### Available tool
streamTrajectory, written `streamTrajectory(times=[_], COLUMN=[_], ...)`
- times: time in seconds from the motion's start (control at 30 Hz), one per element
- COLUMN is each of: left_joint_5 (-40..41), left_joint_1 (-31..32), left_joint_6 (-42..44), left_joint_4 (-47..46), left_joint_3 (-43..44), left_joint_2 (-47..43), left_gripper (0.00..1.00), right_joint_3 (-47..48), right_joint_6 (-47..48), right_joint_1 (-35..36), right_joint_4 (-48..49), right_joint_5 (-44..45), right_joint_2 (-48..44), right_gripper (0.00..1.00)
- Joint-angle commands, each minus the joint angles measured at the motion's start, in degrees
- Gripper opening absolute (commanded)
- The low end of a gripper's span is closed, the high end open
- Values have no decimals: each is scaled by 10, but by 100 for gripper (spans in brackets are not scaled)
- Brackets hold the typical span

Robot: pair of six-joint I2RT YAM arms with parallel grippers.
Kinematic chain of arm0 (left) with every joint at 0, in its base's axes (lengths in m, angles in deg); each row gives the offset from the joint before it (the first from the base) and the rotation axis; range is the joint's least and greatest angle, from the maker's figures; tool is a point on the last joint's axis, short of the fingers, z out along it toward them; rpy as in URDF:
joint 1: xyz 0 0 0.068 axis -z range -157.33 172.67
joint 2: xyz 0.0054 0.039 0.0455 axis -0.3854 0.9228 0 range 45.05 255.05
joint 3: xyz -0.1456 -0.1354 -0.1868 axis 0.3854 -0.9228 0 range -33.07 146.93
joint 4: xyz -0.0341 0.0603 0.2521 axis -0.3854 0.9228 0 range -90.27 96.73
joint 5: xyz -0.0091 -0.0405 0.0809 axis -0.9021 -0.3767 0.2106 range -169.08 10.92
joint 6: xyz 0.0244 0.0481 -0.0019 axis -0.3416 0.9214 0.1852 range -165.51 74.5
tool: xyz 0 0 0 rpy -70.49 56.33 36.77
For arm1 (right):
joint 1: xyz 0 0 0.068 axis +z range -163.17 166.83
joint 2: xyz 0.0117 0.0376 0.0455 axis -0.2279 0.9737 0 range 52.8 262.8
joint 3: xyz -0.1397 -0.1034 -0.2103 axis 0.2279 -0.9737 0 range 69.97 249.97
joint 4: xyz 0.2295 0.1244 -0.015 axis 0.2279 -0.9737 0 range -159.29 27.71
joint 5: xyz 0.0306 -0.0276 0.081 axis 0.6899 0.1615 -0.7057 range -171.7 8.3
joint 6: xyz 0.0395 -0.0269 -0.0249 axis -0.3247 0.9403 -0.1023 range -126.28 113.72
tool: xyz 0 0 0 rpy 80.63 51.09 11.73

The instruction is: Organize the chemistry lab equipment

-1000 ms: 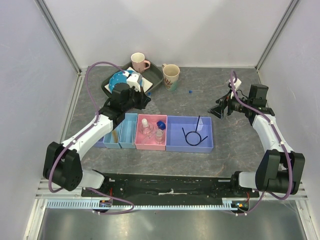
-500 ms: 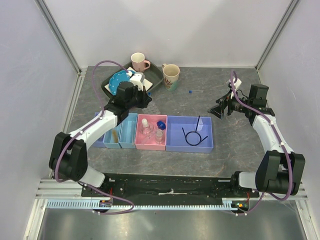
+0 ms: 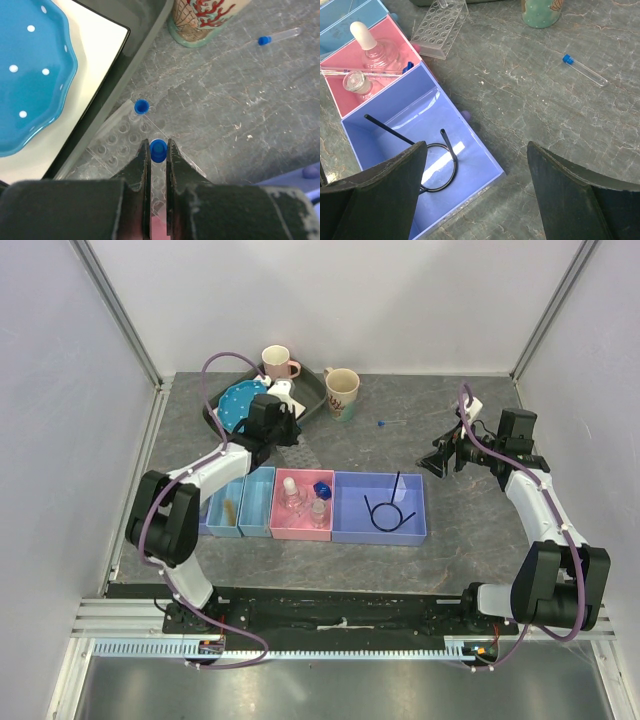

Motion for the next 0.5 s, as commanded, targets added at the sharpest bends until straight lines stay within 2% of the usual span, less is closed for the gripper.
streamTrajectory(times=[0.0, 0.47], left_joint_5=[35, 60], left_joint_1=[-2, -2], left_joint_6=[28, 47], left_joint_4=[-33, -32], left_joint_3=[45, 70], left_joint_2=[31, 87], left_gripper=[3, 3], right_joint_3=[9, 10], right_joint_6=[17, 22], right_joint_1=[-2, -1], right_joint_4=[-2, -6], right_joint_5=[-10, -10], right_joint_2=[-9, -2], right_gripper=[88, 88])
